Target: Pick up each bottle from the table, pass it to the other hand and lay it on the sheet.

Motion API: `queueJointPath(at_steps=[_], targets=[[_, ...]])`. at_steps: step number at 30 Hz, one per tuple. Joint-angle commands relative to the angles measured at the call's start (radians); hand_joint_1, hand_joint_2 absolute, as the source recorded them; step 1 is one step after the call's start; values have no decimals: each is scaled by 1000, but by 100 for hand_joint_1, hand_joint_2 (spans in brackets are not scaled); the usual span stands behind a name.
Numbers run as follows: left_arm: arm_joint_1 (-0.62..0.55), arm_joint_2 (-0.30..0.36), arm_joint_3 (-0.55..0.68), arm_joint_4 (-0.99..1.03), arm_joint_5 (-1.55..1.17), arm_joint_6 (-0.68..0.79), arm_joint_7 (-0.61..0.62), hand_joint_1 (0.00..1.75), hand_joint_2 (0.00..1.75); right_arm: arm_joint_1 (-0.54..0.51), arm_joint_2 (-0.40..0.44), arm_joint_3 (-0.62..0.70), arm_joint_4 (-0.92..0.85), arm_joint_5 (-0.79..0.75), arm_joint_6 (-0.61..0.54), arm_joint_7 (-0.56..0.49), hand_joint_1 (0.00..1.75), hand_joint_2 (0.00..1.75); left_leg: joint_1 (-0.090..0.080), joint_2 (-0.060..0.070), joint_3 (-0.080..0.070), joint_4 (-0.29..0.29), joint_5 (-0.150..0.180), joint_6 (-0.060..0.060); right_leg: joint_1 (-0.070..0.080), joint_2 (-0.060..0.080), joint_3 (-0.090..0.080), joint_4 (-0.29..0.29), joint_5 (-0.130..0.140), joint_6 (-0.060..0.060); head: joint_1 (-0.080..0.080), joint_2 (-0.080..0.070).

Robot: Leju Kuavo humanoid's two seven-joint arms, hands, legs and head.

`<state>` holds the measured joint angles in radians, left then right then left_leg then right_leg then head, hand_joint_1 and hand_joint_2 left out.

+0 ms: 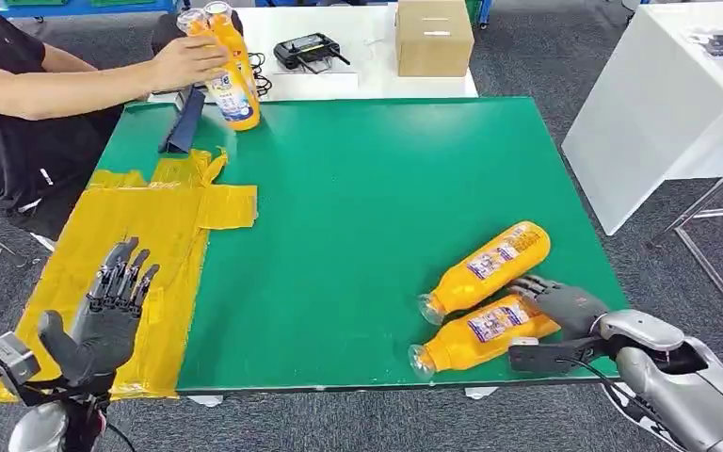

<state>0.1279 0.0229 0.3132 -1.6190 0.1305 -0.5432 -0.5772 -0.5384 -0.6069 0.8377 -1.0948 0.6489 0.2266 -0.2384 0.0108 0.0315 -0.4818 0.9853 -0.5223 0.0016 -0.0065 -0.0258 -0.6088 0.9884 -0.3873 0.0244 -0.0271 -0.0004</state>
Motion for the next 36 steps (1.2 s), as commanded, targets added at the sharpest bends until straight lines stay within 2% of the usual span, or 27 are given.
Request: queueJointPath(at_steps=[1, 3, 6, 11, 12, 13, 14, 16, 17, 19, 21, 23, 24, 26, 27, 30, 31, 32, 33, 34, 35, 36], targets=[[-23, -23, 0, 65, -5, -9, 6, 0, 0, -72, 41, 171, 135, -13, 79, 11, 0, 175, 1, -1, 4, -2, 0, 0, 1, 2, 4, -2, 0, 0, 0, 0], [-45, -18, -14, 87, -8, -6, 9, 0, 0, -73, 67, 200, 197, -24, 109, 30, 0, 175, 1, -1, 5, -3, 0, 0, 1, 2, 5, -3, 0, -1, 0, 0], [-81, -13, -47, 113, -13, 5, 17, 0, 0, -40, 145, 231, 351, -5, 62, 38, 0, 175, 2, -3, 8, -5, 1, 0, 2, 0, 8, -6, 1, -1, 0, 0], [-80, -12, -49, 113, -14, 7, 18, 0, 0, -40, 150, 233, 362, -4, 52, 37, 0, 175, 3, -5, 13, -5, 1, 0, 4, -1, 13, -7, 1, -1, 0, 0], [-84, -8, -58, 115, -11, 4, 19, 0, 0, -33, 174, 227, 399, -3, 51, 41, 0, 175, 3, -5, 14, -4, 1, 0, 5, -1, 14, -6, 1, 0, 1, 0], [-91, -6, -64, 118, -15, 9, 23, 0, 0, -19, 201, 224, 435, 3, 37, 45, 113, 175, 3, -2, 16, -3, 0, 0, 5, 0, 15, -5, 0, -1, 0, 0], [-99, -4, -71, 118, -16, 15, 25, 0, 0, 2, 236, 220, 482, 12, 10, 48, 175, 175, 3, -5, 18, -6, 1, 0, 5, 0, 18, -8, 1, 0, 0, 0], [-128, -1, -86, 141, -18, 17, 31, 0, 0, 26, 276, 216, 545, 15, -14, 50, 175, 175, 4, -1, 22, -4, -1, -1, 6, 1, 22, -7, 1, -1, 0, 0], [-139, 0, -94, 148, -17, 21, 32, 0, 0, 32, 293, 212, 570, 15, -26, 49, 175, 175, 5, -4, 23, -7, 1, 0, 7, 0, 24, -12, 2, -1, 0, 0], [-158, 4, -104, 168, -17, 24, 35, 0, 0, 28, 303, 208, 591, 4, -17, 22, 175, 175, 7, -1, 27, -4, -2, -1, 10, 1, 28, -12, 1, -1, 0, 0], [-180, 10, -118, 198, -15, 24, 34, 0, 0, 26, 274, 200, 584, -20, 9, -19, 175, 175, 10, 0, 27, -4, -1, -2, 12, 2, 29, -15, 4, -1, 2, 0], [-173, 12, -123, 201, -8, 28, 29, 0, 0, 42, 253, 186, 559, -31, 1, -27, 175, 175, 12, 7, 37, 2, -10, -2, 14, 7, 31, -12, -2, -1, 2, 0], [-170, 13, -124, 200, -7, 28, 26, 0, 0, 47, 247, 179, 553, -40, 6, -30, 175, 175, 12, 4, 29, 3, -7, -1, 15, 5, 23, -13, 1, -1, 1, 0], [-165, 11, -124, 199, -6, 29, 23, 0, 0, 51, 243, 179, 551, -39, 4, -30, 175, 175, 11, 7, 37, 2, -10, 2, 14, 7, 28, -13, -2, 2, 1, 0], [-161, 12, -125, 196, -6, 28, 22, 0, 0, 58, 241, 165, 544, -57, 8, -36, 175, 175, 12, 5, 31, 2, -8, 2, 15, 6, 23, -15, 1, 1, 0, 0], [-168, 13, -129, 212, -3, 26, 19, 0, 0, 82, 246, 112, 522, -117, 11, -46, 175, 175, 13, 2, 38, -4, -7, 4, 15, 4, 41, -18, 0, 3, 0, 0], [-169, 14, -132, 216, 1, 24, 16, 0, 0, 96, 259, 61, 502, -156, -24, -85, 175, 175, 13, 7, 45, -1, -9, 3, 15, 7, 46, -14, -2, 3, 1, 0], [-141, 7, -126, 197, 22, 18, 19, 0, 0, 172, 375, -162, 466, -367, -76, -208, 175, 175, 14, 3, 41, -1, -8, 3, 16, 4, 44, -16, -1, 3, 2, 0], [-130, 2, -133, 189, 50, -5, 44, 0, 0, 198, 442, -244, 427, -449, -48, -227, 175, 175, 14, 9, 46, -2, -9, 3, 16, 9, 47, -17, -2, 3, 1, 0], [-124, -4, -145, 184, 52, -7, 55, 0, 0, 195, 489, -265, 393, -459, -54, -195, 175, 175, 14, 7, 44, -6, -7, 3, 16, 9, 46, -20, 1, 3, 1, 0], [-123, -6, -150, 184, 52, -2, 56, 0, 0, 196, 498, -268, 372, -455, -56, -169, 175, 175, 15, 13, 45, -5, -9, 2, 17, 14, 47, -19, 1, 2, 1, 0], [-132, -7, -168, 194, 60, -10, 85, 0, 0, 195, 534, -354, 358, -580, 18, -192, 175, 175, 16, 13, 44, -4, -10, 2, 16, 13, 47, -18, 0, 2, 3, 0]])
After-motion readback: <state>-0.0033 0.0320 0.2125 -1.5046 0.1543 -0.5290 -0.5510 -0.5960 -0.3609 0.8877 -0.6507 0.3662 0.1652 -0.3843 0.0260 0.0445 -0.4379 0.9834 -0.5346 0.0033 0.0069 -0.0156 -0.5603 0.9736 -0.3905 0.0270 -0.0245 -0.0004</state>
